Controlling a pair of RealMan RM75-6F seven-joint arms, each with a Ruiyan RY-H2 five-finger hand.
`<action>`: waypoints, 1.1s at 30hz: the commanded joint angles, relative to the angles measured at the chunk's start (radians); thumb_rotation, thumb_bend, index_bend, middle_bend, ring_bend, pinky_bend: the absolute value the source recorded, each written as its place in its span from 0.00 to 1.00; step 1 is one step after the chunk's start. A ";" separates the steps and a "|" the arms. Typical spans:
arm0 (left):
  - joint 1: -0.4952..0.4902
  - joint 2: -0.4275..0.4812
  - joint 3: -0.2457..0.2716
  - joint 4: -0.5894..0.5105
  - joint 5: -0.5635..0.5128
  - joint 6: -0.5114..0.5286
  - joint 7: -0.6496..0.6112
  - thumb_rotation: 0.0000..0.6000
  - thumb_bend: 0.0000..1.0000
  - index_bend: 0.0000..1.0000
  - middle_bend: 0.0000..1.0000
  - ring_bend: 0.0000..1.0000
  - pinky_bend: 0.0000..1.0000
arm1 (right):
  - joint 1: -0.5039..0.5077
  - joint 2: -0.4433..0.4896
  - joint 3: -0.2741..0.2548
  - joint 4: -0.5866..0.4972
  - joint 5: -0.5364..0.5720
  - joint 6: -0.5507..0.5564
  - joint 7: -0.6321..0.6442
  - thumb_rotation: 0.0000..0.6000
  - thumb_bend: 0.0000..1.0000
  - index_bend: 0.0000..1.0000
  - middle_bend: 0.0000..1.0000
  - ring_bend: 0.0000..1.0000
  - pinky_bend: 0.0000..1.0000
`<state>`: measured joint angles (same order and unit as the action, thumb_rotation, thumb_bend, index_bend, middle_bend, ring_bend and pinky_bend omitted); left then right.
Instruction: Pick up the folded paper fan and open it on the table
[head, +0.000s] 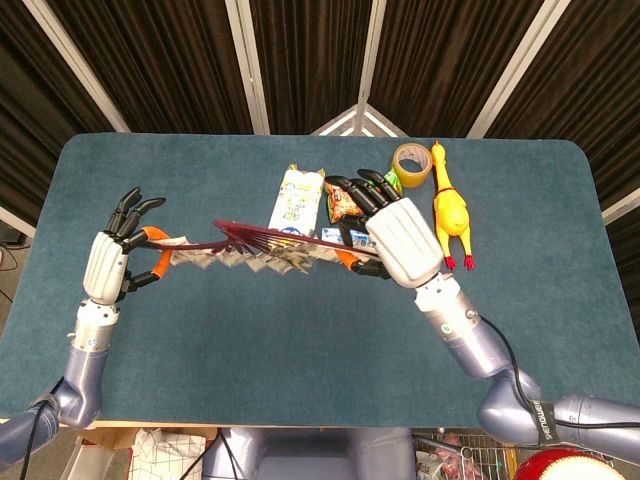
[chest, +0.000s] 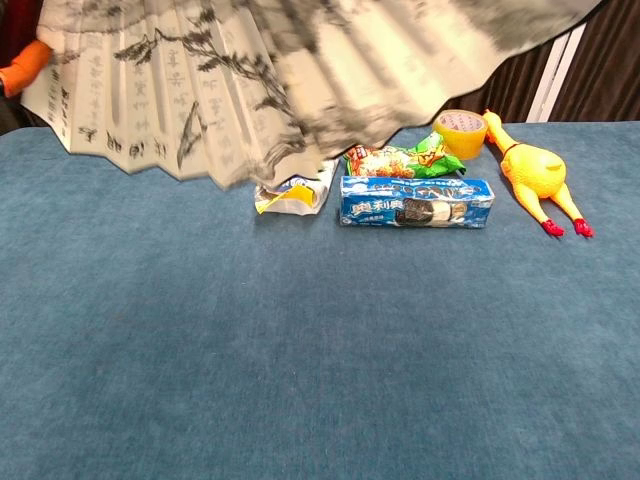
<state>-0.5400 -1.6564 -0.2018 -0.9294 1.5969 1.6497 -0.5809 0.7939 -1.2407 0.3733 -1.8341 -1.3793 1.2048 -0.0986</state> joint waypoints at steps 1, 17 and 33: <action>-0.002 0.002 -0.005 0.046 0.009 0.025 0.043 1.00 0.60 0.56 0.16 0.00 0.13 | -0.016 0.009 -0.015 0.027 -0.024 0.014 0.021 1.00 0.41 0.97 0.19 0.22 0.15; -0.039 -0.036 -0.005 0.198 0.076 0.160 0.215 1.00 0.58 0.55 0.15 0.00 0.13 | -0.050 -0.038 -0.088 0.219 -0.141 0.084 -0.016 1.00 0.41 0.97 0.20 0.22 0.15; -0.072 -0.112 0.027 0.323 0.115 0.217 0.378 1.00 0.58 0.54 0.13 0.00 0.13 | -0.084 -0.231 -0.132 0.498 -0.121 0.142 0.034 1.00 0.41 0.97 0.20 0.22 0.15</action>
<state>-0.6086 -1.7637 -0.1794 -0.6100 1.7084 1.8665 -0.2075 0.7155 -1.4373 0.2488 -1.3767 -1.5026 1.3330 -0.0802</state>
